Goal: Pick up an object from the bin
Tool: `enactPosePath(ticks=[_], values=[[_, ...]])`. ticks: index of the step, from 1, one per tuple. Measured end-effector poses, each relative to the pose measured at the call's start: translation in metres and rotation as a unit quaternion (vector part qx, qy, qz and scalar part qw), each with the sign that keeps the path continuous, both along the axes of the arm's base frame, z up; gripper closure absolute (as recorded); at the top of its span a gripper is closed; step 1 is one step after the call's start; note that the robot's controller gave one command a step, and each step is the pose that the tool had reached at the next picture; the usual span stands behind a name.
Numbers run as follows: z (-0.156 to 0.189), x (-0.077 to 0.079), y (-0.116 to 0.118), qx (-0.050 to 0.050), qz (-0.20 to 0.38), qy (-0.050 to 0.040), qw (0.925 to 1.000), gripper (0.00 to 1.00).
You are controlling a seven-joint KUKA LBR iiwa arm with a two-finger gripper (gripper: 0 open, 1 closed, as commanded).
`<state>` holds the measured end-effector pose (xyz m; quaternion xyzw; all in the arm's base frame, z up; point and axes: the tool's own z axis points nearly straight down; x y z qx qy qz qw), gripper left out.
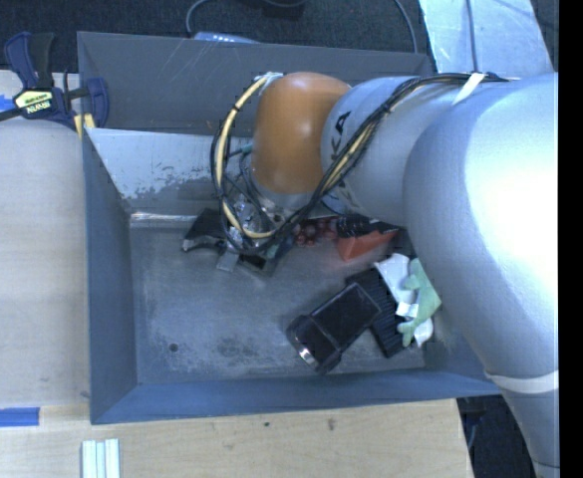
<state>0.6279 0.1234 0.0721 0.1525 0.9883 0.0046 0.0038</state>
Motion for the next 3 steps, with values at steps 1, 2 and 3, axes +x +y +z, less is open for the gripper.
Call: enactPosePath(ticks=[1,2,3], values=[[0.004,-0.002,0.0,0.0,0.0,0.0021,1.0,1.0],[0.023,-0.005,-0.002,-0.002,0.0,0.0079,1.0,1.0],[0.045,-0.004,-0.002,-0.002,-0.001,0.0063,1.0,1.0]])
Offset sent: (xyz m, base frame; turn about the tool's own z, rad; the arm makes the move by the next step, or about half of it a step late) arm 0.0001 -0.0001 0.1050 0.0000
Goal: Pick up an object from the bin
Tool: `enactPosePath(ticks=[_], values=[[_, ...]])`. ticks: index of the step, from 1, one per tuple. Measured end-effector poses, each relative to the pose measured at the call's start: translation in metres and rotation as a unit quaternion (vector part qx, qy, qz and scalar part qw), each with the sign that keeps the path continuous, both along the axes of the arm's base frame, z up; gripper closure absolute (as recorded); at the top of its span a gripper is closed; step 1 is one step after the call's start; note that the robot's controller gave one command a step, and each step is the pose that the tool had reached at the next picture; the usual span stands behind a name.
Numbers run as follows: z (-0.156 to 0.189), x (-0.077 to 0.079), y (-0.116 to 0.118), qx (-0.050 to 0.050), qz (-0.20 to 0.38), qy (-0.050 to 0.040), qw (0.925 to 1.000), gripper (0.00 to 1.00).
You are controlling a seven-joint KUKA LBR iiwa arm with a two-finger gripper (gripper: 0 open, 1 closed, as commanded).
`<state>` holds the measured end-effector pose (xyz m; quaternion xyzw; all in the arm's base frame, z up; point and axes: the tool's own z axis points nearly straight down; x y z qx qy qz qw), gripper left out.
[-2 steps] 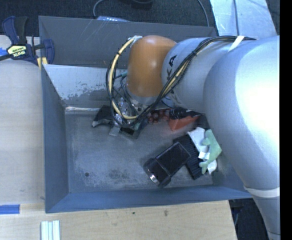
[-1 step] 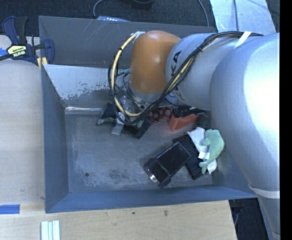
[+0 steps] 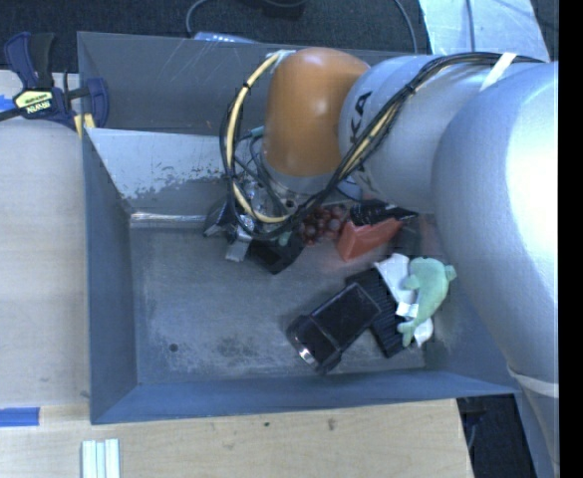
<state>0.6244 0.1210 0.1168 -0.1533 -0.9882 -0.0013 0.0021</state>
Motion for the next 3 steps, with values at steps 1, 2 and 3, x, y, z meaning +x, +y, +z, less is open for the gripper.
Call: enactPosePath(ticks=[1,2,3], values=[[0.014,0.001,0.0,0.0,0.0,-0.0023,1.0,1.0],[0.02,0.001,0.0,0.0,0.0,-0.0022,1.0,1.0],[0.026,0.0,-0.001,0.0,0.0,0.0008,1.0,1.0]])
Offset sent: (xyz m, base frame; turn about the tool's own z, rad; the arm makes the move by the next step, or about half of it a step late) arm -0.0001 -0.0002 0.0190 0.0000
